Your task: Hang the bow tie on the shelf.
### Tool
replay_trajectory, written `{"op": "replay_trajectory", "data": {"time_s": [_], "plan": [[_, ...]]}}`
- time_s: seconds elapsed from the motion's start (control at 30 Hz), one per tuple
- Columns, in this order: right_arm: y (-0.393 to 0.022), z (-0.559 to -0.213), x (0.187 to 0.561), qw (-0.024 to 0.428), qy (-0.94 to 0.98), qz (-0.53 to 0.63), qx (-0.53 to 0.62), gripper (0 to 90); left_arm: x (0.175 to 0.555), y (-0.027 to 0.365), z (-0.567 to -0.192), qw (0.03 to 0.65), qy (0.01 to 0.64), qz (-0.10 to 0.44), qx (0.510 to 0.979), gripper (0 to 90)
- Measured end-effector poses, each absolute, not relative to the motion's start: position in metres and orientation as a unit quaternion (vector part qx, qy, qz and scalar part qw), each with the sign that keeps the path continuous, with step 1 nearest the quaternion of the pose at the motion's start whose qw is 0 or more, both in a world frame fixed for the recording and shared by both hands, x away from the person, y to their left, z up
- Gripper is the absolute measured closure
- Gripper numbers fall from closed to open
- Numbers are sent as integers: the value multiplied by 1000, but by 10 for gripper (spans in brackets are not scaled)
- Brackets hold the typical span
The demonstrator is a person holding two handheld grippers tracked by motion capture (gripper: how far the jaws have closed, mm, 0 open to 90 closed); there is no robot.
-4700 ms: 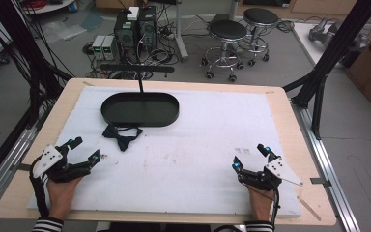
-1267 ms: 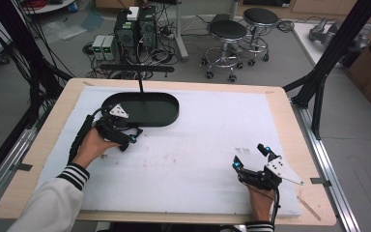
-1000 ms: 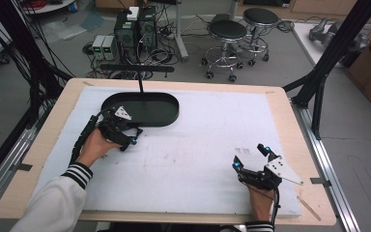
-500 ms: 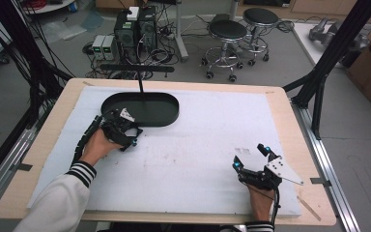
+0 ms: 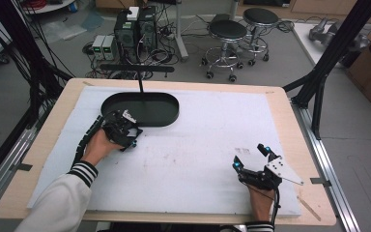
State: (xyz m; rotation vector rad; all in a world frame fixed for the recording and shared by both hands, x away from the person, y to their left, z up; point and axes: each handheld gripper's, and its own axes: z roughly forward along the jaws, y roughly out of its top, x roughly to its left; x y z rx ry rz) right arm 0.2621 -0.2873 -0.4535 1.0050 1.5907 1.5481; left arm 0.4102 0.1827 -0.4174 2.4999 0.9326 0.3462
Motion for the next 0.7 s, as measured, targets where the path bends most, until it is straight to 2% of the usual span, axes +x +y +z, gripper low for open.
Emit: {"op": "replay_trajectory", "data": {"time_s": [0.13,0.23,0.3,0.47,0.7], "plan": [[-287,-454,262,345,613,596,387,12,409,182,-418,229,340,125,903,562],[-287,-454,262,346,613,596,387,12,410,182,-417,224,342,123,904,575],[-287,-454,262,345,612,597,387,12,410,182,-417,225,344,120,903,644],[-287,-454,262,346,612,597,386,12,411,184,-416,227,350,121,901,707],[-287,-454,262,346,612,597,386,12,415,192,-412,250,393,79,881,820]]}}
